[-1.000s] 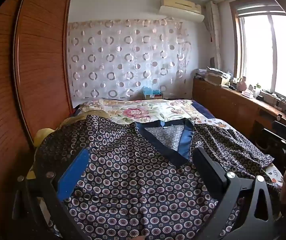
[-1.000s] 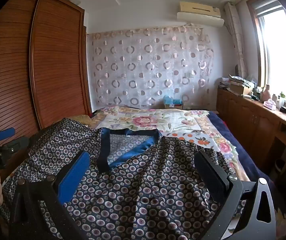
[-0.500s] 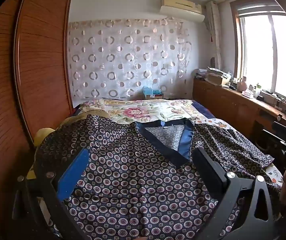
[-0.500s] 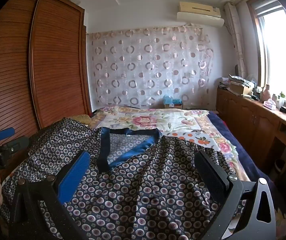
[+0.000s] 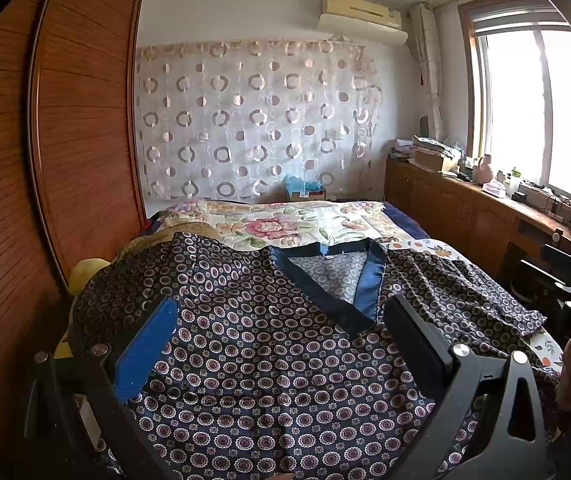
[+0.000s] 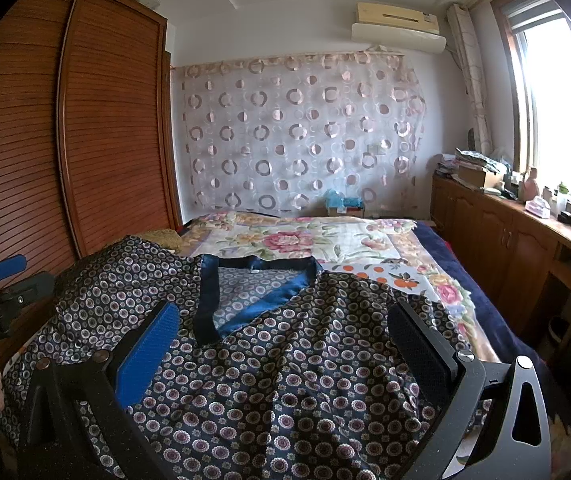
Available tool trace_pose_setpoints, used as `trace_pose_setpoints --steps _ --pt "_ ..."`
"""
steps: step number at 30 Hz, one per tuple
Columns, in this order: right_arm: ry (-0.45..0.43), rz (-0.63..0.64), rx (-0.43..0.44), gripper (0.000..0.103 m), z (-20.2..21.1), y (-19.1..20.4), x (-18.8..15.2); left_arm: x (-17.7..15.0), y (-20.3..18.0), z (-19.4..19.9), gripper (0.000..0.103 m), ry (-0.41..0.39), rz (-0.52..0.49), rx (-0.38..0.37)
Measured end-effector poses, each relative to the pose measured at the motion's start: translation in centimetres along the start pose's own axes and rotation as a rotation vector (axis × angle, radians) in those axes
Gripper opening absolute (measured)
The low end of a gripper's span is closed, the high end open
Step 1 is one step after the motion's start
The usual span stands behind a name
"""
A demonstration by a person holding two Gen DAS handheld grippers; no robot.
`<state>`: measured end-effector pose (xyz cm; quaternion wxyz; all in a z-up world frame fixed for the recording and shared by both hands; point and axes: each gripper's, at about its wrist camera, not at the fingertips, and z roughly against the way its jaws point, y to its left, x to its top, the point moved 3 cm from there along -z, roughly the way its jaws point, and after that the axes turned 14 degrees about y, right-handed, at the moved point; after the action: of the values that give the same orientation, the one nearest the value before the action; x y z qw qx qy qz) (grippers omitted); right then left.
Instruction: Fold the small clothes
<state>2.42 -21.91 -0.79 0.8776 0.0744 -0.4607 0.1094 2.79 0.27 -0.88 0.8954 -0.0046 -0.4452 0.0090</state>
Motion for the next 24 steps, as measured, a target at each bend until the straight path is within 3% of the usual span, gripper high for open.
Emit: trace_pose_setpoints --steps 24 --pt "0.0 -0.003 -0.003 0.103 0.07 0.02 0.1 -0.04 -0.02 0.06 0.103 -0.004 -0.002 0.002"
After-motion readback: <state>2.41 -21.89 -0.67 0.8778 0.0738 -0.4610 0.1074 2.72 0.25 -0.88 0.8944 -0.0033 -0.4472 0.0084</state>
